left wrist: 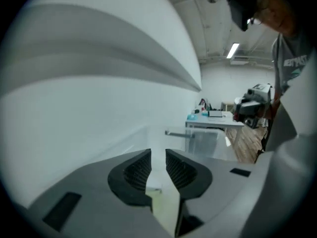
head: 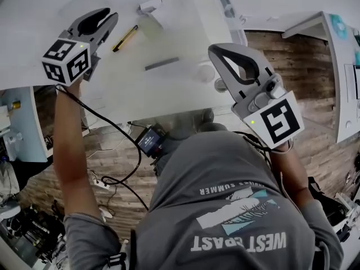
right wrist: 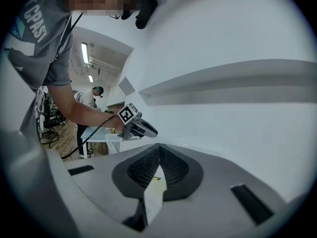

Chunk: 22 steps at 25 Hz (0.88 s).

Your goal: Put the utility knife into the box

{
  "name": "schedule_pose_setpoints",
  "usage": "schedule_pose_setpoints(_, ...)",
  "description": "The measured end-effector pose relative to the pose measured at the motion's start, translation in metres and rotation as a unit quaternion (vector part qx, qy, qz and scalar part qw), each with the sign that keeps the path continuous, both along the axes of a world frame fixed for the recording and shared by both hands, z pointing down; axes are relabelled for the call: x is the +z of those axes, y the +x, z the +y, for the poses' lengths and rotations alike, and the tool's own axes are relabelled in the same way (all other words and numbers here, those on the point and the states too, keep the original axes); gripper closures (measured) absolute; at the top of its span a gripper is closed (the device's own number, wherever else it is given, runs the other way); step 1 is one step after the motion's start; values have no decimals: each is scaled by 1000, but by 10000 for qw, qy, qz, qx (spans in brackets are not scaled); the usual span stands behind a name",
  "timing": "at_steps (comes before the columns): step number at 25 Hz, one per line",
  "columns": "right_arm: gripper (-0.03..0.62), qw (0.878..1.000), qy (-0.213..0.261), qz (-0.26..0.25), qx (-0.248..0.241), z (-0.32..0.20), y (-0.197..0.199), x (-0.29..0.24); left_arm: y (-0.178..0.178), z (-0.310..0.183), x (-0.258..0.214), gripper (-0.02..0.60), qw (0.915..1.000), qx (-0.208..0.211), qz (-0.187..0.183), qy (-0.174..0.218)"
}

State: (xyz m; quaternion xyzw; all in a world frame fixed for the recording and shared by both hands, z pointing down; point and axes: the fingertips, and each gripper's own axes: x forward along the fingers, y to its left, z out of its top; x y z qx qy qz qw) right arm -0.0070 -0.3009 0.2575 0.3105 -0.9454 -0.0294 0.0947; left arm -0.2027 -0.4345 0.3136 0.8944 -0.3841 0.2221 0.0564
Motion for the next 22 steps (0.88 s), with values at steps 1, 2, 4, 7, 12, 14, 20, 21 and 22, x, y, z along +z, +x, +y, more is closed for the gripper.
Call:
schedule_pose_setpoints(1,583,10000,40,-38,-40,1,1,-2,9,14,-21,499,9996,74,126,233)
schedule_pose_setpoints(2,583,9999,77,-77,-77,2,2,-5,18,28,-40,532,9986,123,215,463)
schedule_pose_setpoints(4,584,9997,115,-152,-148,8,5,-9,34,59,-73,572,9954,156,387,864)
schedule_pose_setpoints(7,583,9991,131,-279,-299,20,11,-18,56,107,-105,572,9901,135,768,1169)
schedule_pose_setpoints(12,585,9965,261,-428,-667,46,18,-29,80,174,-125,572,9847,48,946,1462)
schedule_pose_setpoints(14,585,9956,271,-376,-811,58,21,-30,85,195,-125,572,9838,-95,950,1520)
schedule_pose_setpoints(20,586,9929,380,-415,-1047,82,25,-42,90,240,-129,572,9782,-574,1083,1675)
schedule_pose_setpoints(21,586,9925,385,-430,-1079,86,24,-44,89,244,-131,572,9771,-654,1108,1693)
schedule_pose_setpoints(22,586,9920,387,-443,-1117,89,24,-46,88,248,-133,572,9759,-731,1138,1714)
